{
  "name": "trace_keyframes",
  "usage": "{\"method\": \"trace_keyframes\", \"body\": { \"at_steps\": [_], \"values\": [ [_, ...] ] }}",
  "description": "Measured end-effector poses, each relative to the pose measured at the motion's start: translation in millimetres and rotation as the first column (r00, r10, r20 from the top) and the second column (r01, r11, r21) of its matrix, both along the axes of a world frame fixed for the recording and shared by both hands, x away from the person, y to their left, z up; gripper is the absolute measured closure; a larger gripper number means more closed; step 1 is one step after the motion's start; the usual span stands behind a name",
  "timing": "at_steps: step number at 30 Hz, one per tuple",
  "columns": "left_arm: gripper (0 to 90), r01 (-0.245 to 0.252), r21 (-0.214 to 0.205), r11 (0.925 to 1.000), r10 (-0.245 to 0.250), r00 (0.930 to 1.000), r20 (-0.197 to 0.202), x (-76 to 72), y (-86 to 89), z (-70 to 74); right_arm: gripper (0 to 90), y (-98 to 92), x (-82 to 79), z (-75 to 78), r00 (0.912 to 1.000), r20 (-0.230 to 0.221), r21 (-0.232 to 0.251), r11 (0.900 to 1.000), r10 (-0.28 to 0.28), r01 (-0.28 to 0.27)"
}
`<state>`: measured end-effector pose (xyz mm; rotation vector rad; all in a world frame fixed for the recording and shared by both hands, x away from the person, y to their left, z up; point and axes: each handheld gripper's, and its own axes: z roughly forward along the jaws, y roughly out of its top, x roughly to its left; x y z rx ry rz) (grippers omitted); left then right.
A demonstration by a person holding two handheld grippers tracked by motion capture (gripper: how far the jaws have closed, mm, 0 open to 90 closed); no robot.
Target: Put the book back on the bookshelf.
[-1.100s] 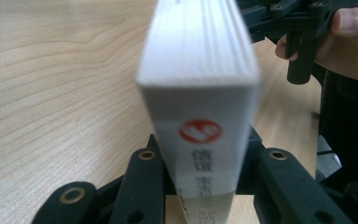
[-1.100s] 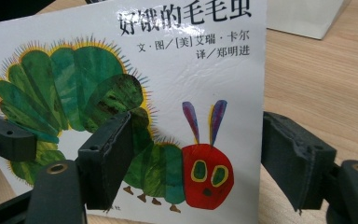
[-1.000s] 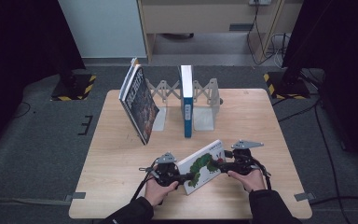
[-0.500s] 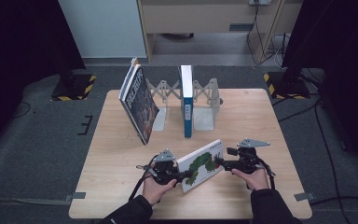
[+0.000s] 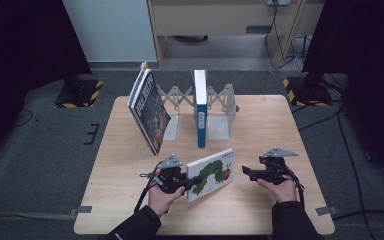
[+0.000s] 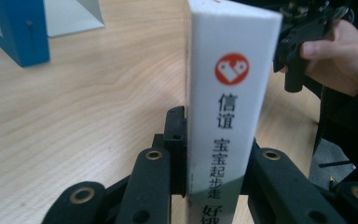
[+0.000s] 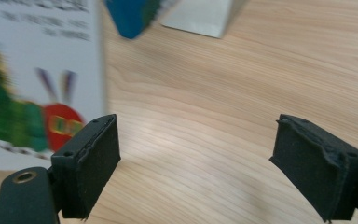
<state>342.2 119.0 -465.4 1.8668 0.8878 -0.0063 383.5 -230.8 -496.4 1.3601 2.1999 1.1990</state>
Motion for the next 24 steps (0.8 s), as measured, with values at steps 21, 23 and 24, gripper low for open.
{"method": "trace_keyframes", "body": {
  "at_steps": [21,23,24],
  "values": [
    [74.3,-0.078,-0.015,0.9969,0.079,0.9949,0.063,9.0,15.0,33.9,11.1,-24.3,6.1,-14.5,0.9926,-0.020,-0.223,0.9683,-0.119,0.112],
    [74.2,-0.091,-0.022,0.9956,0.093,0.9929,0.075,10.8,15.0,38.0,10.6,-25.1,6.3,-15.7,0.9922,-0.026,-0.233,0.9660,-0.122,0.112],
    [74.2,-0.099,-0.024,0.9948,0.101,0.9917,0.080,12.0,14.8,40.2,10.5,-25.6,6.6,-16.4,0.9920,-0.029,-0.238,0.9649,-0.122,0.112]
  ]
}}
